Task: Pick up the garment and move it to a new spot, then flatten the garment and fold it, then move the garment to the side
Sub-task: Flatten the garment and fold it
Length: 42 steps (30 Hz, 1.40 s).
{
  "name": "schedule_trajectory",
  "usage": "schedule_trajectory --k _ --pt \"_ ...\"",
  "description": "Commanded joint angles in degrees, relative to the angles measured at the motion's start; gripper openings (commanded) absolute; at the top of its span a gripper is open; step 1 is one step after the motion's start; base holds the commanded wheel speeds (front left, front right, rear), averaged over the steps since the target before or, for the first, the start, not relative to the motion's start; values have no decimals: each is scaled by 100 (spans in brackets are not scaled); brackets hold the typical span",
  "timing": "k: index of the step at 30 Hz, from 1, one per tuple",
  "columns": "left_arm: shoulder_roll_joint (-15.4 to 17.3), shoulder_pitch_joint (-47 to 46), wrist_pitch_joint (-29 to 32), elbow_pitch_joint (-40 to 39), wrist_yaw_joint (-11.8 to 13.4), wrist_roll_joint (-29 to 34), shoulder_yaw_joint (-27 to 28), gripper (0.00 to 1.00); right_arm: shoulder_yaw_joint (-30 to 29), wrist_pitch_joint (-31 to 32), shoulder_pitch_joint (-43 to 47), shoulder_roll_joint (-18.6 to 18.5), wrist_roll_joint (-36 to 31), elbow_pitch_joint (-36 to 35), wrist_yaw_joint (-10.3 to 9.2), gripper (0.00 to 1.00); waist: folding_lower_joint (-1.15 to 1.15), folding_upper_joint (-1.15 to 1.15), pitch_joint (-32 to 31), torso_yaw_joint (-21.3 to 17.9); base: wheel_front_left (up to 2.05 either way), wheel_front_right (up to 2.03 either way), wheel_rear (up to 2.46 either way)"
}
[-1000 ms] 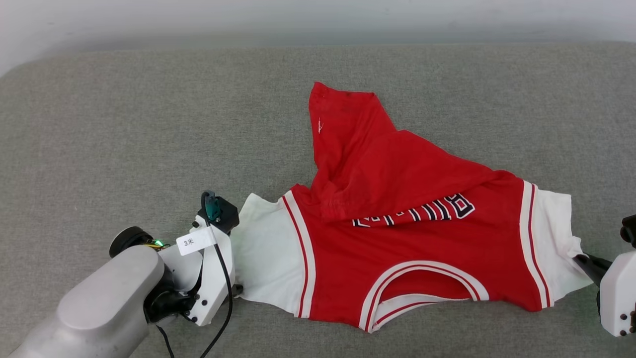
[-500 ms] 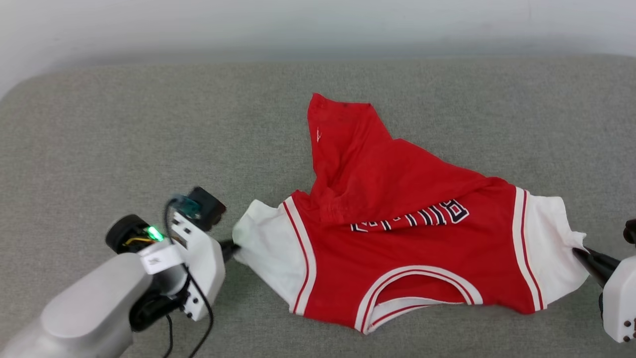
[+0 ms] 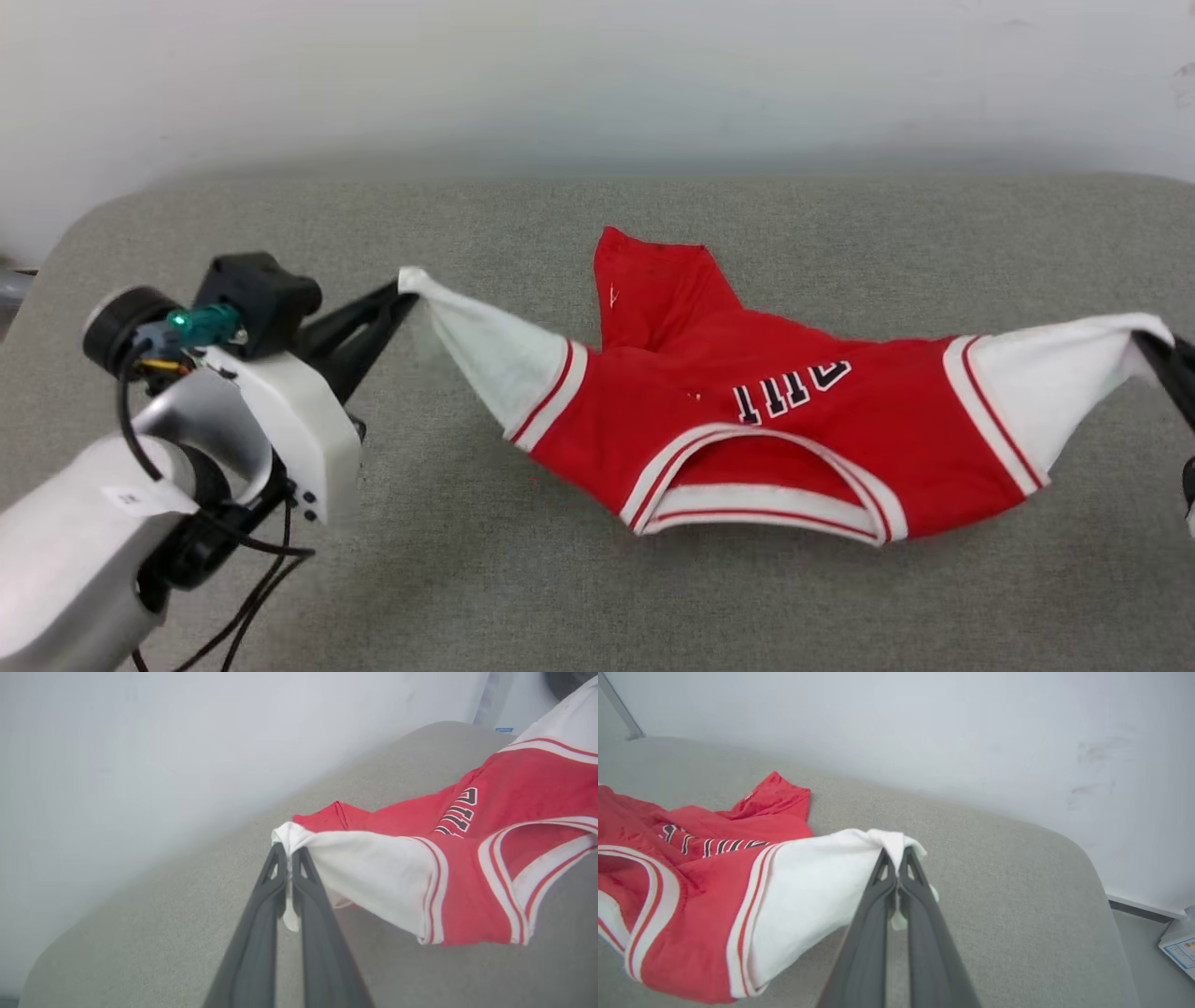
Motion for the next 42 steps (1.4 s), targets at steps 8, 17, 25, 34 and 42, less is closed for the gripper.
schedule_trajectory --k 8,17,25,34,42 --pt "150 -853 -343 -817 320 277 678 0 -497 -73 -741 -20 112 -565 -9 0 -1 0 -107 -1 0 0 0" --pt "-230 -1958 -327 -589 113 291 966 0 -467 -63 -1970 65 134 -514 -8 0 -1 0 156 -7 0 0 0" --pt "-750 -3241 -301 396 -269 349 1073 0 -41 89 -3564 100 -56 86 -9 0 -1 0 924 -42 0 0 0" --pt "-1401 -4950 -564 1707 -512 754 1150 0 426 -24 -5786 265 -620 1176 -9 0 -1 0 1887 -87 0 0 0" --pt "-1647 -6165 -825 2663 -616 891 1361 0 624 -492 -7571 474 -1193 2297 -9 0 -1 0 2443 -156 0 0 0"
